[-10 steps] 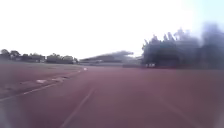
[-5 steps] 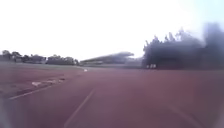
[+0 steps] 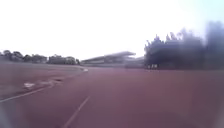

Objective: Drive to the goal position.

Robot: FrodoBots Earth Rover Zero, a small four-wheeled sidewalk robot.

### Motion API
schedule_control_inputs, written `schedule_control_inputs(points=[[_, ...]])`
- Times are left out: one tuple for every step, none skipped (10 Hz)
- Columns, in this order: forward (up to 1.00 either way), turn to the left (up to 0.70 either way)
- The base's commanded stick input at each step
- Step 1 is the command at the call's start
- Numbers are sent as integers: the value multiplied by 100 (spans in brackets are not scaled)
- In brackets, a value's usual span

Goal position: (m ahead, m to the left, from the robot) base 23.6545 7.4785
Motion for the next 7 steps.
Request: schedule_control_inputs(points=[[70,0],[70,0],[70,0],[70,-7],[70,-28],[70,-35],[70,-32]])
